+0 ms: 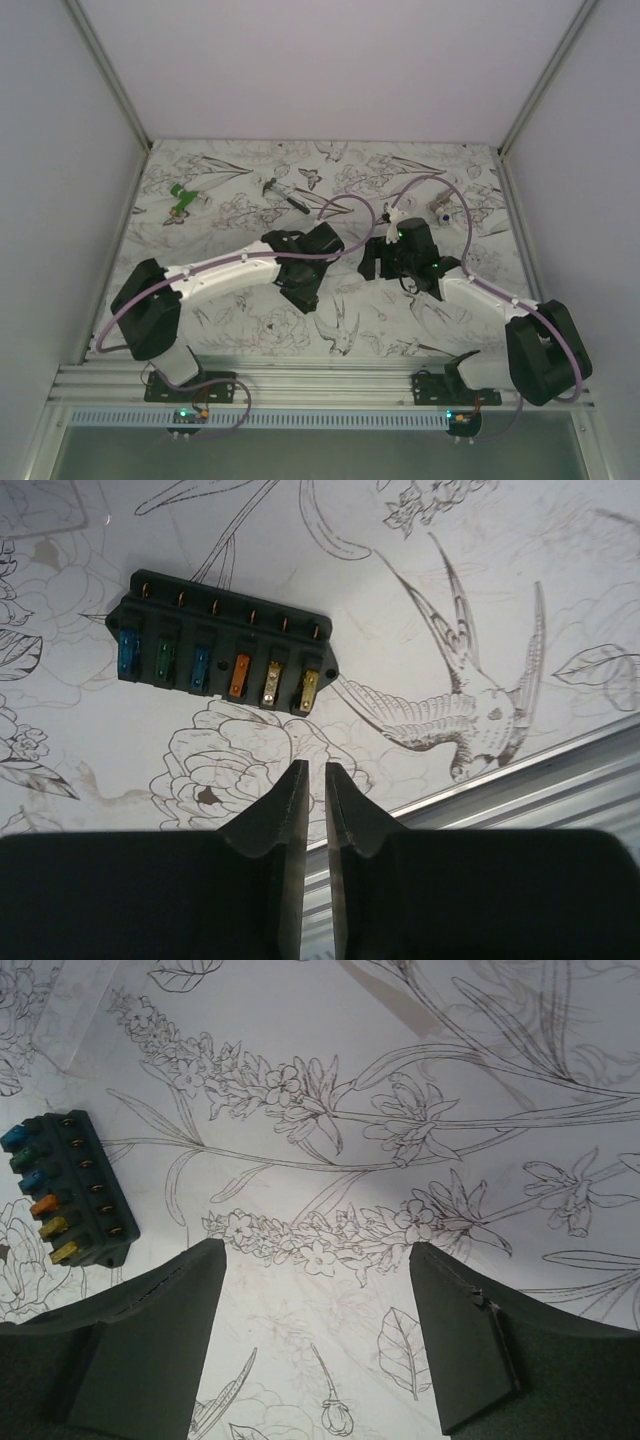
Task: Snap on the fuse box
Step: Adjust the fuse box base at the center of the board.
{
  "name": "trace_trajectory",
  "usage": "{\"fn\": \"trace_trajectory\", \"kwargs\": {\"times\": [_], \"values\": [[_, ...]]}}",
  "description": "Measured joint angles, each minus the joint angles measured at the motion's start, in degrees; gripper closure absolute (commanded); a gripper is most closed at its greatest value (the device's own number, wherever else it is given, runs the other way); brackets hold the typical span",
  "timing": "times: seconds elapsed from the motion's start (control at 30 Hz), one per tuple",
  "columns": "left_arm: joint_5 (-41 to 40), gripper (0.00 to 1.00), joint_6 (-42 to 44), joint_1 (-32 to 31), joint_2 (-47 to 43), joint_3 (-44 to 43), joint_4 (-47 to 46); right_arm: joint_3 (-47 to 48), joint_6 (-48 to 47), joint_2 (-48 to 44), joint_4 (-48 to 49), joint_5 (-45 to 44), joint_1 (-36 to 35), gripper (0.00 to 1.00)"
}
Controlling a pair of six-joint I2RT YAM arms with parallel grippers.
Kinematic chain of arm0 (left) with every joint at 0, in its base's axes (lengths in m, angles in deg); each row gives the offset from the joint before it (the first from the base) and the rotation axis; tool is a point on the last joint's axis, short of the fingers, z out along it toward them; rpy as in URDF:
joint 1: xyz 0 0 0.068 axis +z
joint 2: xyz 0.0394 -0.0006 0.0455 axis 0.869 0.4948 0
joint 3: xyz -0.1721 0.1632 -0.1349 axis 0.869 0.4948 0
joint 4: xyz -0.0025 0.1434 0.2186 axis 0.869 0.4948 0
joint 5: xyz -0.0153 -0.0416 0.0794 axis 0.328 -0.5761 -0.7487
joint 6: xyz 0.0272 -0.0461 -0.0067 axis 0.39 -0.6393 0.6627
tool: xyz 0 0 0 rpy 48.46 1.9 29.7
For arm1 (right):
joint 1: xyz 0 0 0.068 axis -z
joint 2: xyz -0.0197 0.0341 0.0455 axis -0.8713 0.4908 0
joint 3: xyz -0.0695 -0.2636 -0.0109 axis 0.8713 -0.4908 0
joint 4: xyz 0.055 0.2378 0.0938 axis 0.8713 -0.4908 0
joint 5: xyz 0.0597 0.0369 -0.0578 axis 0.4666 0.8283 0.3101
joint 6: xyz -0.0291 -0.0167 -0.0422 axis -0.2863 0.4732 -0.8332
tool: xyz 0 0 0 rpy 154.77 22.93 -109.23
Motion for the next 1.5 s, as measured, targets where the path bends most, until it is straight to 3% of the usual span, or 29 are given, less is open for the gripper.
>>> {"fn": "trace_trajectory", "kwargs": {"times": [0.27,0.57,1.17,1.5], "values": [[-1.79,0.84,1.79,-0.52,5.73,-4.5,3.87,-1.79,-0.22,-1.07,2.75,-0.42,1.29,0.06],[-1.55,0.82,2.36,-0.55,9.97,-7.04,4.7,-3.56,-0.39,-1.11,4.26,-0.39,2.01,0.0],[-0.63,0.91,2.97,-0.57,14.29,-8.55,4.87,-4.48,-0.37,-2.51,5.51,-0.37,3.76,0.0],[-0.5,0.79,2.93,-0.68,14.34,-8.63,5.11,-4.48,-0.37,-2.51,5.51,-0.35,3.82,0.0]]}}
